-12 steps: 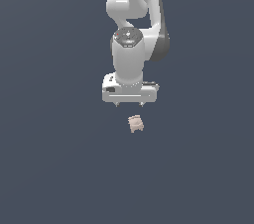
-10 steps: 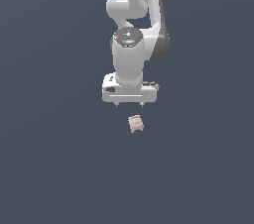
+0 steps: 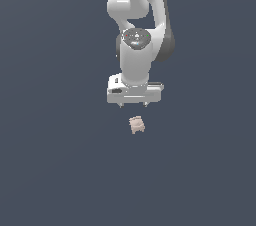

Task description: Pick up the object and move it to a goal position.

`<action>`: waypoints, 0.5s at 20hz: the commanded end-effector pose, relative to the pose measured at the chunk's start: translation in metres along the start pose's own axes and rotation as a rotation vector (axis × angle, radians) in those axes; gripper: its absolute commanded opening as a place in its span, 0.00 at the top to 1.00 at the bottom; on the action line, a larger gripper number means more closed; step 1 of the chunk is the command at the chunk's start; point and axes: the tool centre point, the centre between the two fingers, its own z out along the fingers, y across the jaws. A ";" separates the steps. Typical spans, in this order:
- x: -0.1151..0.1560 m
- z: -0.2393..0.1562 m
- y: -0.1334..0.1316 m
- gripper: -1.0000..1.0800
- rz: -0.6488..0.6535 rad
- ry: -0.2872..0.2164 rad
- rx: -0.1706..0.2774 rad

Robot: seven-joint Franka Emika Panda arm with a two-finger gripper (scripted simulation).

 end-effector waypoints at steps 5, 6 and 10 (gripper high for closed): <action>0.002 0.005 -0.001 0.04 -0.017 0.000 -0.002; 0.003 0.007 -0.001 0.04 -0.025 0.001 -0.002; 0.008 0.022 -0.005 0.04 -0.072 0.005 -0.004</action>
